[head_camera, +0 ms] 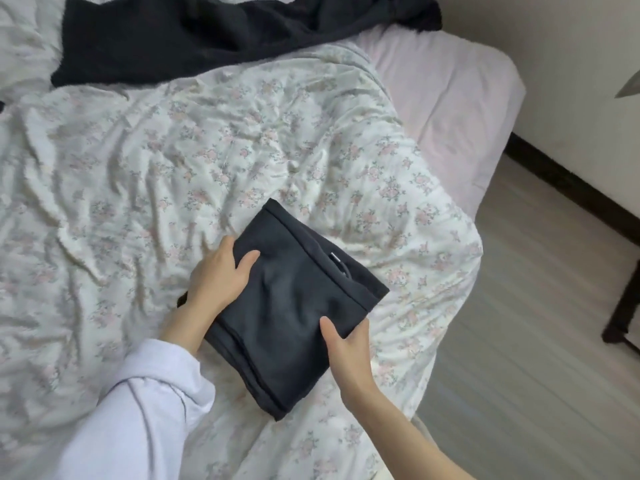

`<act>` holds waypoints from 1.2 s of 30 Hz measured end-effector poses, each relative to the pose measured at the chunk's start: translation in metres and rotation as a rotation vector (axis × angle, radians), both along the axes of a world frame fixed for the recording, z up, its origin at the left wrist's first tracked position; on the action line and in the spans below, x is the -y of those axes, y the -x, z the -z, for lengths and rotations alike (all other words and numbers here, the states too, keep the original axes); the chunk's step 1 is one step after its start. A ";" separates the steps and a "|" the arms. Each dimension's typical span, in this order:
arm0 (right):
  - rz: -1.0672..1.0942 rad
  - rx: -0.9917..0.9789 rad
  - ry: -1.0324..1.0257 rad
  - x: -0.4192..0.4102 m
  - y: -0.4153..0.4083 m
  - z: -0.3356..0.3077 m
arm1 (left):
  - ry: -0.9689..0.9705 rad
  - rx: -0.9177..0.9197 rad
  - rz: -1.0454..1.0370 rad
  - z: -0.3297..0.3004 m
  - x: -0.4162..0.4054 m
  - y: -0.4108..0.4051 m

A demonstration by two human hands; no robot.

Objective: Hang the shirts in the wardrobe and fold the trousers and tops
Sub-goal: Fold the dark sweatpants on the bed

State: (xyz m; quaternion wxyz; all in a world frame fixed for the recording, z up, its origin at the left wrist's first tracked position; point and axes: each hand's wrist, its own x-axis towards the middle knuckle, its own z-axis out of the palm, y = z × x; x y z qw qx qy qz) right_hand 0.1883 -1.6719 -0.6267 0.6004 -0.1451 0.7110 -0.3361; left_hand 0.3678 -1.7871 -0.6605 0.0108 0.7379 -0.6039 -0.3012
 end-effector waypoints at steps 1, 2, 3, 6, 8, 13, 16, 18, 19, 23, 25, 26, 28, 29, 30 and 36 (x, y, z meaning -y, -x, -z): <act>-0.026 -0.075 0.056 0.004 -0.002 -0.007 | 0.046 -0.020 -0.049 -0.010 -0.006 0.000; -0.053 -0.158 0.119 0.010 -0.003 -0.013 | 0.092 -0.054 -0.120 -0.018 -0.012 0.000; -0.075 -0.248 0.192 0.018 -0.004 -0.020 | 0.129 -0.093 -0.210 -0.026 -0.020 -0.001; -0.162 -0.529 0.378 0.048 0.000 -0.027 | 0.242 -0.158 -0.484 -0.037 -0.045 -0.005; -0.344 -0.663 0.375 0.068 -0.004 -0.021 | 0.268 -0.124 -0.576 -0.033 -0.059 -0.003; -0.595 -0.804 0.440 0.072 -0.023 0.008 | 0.283 -0.005 -0.618 -0.019 -0.079 0.021; -0.557 -0.789 0.588 0.079 -0.030 0.000 | 0.445 -0.035 -0.617 -0.034 -0.075 0.026; -0.615 -0.757 0.665 0.084 -0.036 -0.020 | 0.535 -0.019 -0.654 -0.054 -0.081 0.021; -0.642 -0.733 0.709 0.086 -0.041 -0.032 | 0.567 -0.005 -0.674 -0.068 -0.084 0.016; -0.725 -0.589 0.850 0.097 -0.081 -0.091 | 0.707 0.083 -0.774 -0.129 -0.092 -0.015; -0.789 -0.510 0.969 0.094 -0.112 -0.131 | 0.803 0.142 -0.846 -0.173 -0.103 -0.040; -0.821 -0.494 1.010 0.089 -0.124 -0.147 | 0.832 0.162 -0.880 -0.190 -0.109 -0.050; -0.903 -0.464 1.122 0.068 -0.154 -0.186 | 0.875 0.205 -0.955 -0.231 -0.139 -0.070; -0.937 -0.471 1.160 0.060 -0.163 -0.196 | 0.886 0.232 -0.979 -0.241 -0.151 -0.076; -0.970 -0.450 1.217 0.044 -0.177 -0.215 | 0.896 0.256 -1.022 -0.260 -0.173 -0.085; -1.163 -0.288 1.422 -0.091 -0.244 -0.297 | 0.922 0.359 -1.238 -0.343 -0.335 -0.125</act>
